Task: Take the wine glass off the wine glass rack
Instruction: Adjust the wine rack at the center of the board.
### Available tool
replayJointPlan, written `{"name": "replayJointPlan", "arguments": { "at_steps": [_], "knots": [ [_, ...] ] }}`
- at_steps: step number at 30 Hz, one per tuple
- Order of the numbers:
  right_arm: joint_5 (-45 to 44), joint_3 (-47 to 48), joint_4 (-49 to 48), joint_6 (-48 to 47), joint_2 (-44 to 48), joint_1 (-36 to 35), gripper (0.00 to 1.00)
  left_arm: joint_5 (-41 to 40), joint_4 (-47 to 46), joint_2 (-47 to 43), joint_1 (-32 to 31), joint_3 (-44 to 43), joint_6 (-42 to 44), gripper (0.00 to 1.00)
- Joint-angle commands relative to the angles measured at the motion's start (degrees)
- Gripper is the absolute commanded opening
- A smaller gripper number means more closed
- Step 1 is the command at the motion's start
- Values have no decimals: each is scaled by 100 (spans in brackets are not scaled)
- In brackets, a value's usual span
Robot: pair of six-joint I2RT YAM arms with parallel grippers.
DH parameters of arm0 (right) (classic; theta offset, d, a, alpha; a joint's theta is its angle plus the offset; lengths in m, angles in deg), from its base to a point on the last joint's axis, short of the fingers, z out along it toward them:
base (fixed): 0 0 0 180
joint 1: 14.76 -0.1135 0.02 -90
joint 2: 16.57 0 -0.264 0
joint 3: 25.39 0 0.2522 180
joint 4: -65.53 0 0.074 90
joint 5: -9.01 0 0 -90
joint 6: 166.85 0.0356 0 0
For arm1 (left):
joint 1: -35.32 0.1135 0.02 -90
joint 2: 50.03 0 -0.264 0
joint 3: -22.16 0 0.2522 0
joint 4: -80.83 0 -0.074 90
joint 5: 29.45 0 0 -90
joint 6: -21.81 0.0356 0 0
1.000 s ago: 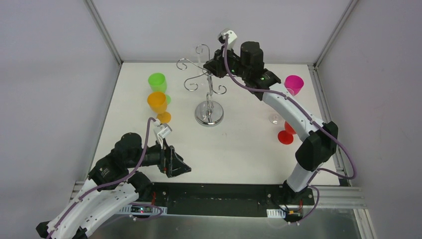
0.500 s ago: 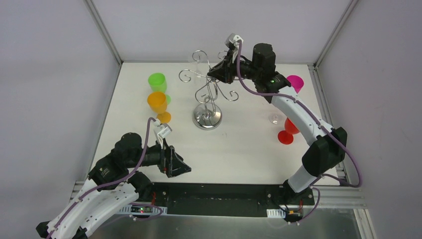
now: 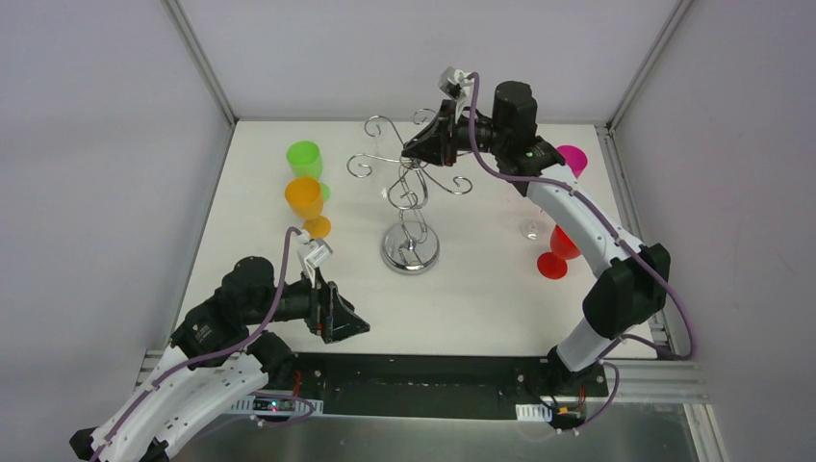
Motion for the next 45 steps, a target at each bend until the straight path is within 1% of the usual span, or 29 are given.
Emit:
{"name": "replayJointPlan", "arguments": {
  "at_steps": [1, 7, 8, 13, 16, 18, 22, 24, 30, 39, 45],
  "knots": [
    [1072, 672, -1500, 674, 126, 85, 0, -80, -122, 46, -5, -2, 128, 85],
    [2119, 1051, -1964, 1415, -167, 148, 0, -56, -126, 48, -1, -2, 137, 85],
    [2496, 1036, -2235, 1670, -196, 149, 0, -60, -122, 52, -4, 4, 137, 85],
    [3116, 657, -2988, 2073, -78, 156, 0, -41, -122, 55, -5, -2, 137, 85],
    [3330, 367, -3400, 2248, -8, 174, 0, -31, -122, 62, -5, -1, 143, 85],
    [3485, 206, -3866, 2504, 1, 183, 0, -36, -122, 72, -5, -2, 142, 85],
    [3718, 81, -5111, 3486, -145, 207, 0, -31, -123, 76, -5, -1, 141, 85],
    [3857, 75, -5536, 3854, -198, 210, 0, -36, -122, 75, -5, 1, 144, 85],
    [4010, -46, -5721, 4002, -119, 207, 0, -42, -122, 48, -5, 2, 143, 85],
    [4013, -620, -6147, 4051, -9, 226, 0, -17, -124, 63, -5, -2, 146, 85],
    [4014, -827, -6219, 4060, 64, 236, 1, -10, -122, 80, -5, -2, 146, 85]
  ]
}}
